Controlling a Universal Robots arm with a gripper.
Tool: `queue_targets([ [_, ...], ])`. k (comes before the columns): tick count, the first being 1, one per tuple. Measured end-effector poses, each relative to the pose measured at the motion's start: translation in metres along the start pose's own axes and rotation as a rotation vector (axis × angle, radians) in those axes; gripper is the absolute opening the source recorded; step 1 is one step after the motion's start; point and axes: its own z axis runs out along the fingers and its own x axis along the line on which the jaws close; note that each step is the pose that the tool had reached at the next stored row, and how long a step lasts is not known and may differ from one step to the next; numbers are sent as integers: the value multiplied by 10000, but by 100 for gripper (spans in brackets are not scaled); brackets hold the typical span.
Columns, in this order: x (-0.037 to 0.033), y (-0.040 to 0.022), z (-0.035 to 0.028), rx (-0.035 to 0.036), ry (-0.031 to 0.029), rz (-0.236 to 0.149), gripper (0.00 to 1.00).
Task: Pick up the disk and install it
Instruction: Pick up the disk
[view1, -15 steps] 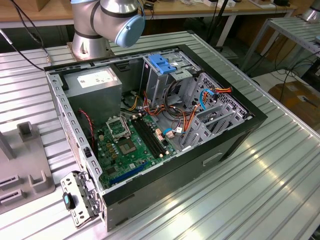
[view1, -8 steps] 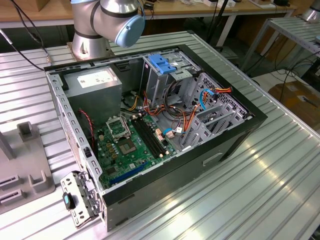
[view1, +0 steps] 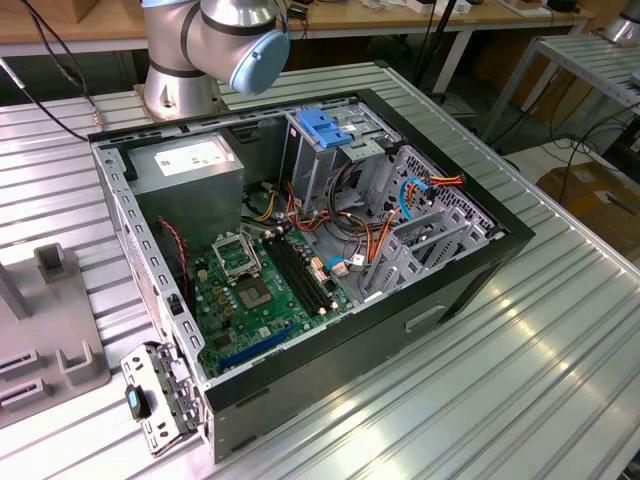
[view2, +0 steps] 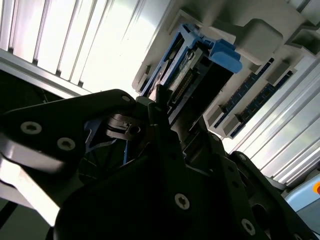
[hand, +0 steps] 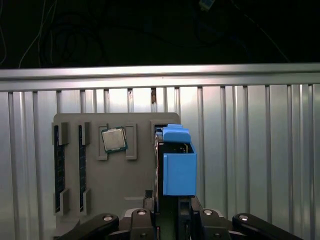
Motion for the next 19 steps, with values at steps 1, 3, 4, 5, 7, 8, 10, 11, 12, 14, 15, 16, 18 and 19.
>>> queue_targets([
  [1, 0, 0, -4, -1, 1, 0, 35],
  [3, -1, 0, -28, -4, 2, 0, 35],
  [4, -1, 0, -44, 0, 1, 0, 35],
  [5, -1, 0, -64, -1, 1, 0, 35],
  [7, -2, 0, -112, -1, 1, 0, 35],
  [8, -3, 0, -156, 0, 1, 1, 35],
  [10, -4, 0, -207, -1, 1, 1, 35],
  [11, -5, -1, -268, 0, 1, 0, 35],
  [12, -6, -1, -302, 1, 0, 0, 35],
  [14, -7, -1, -356, 0, 1, 0, 35],
  [15, -7, -1, -387, 2, 1, 0, 35],
  [16, -8, -1, -424, 4, 1, 0, 35],
  [18, -9, -1, -488, 7, 1, 0, 35],
  [19, -9, -1, -509, 7, 1, 0, 35],
])
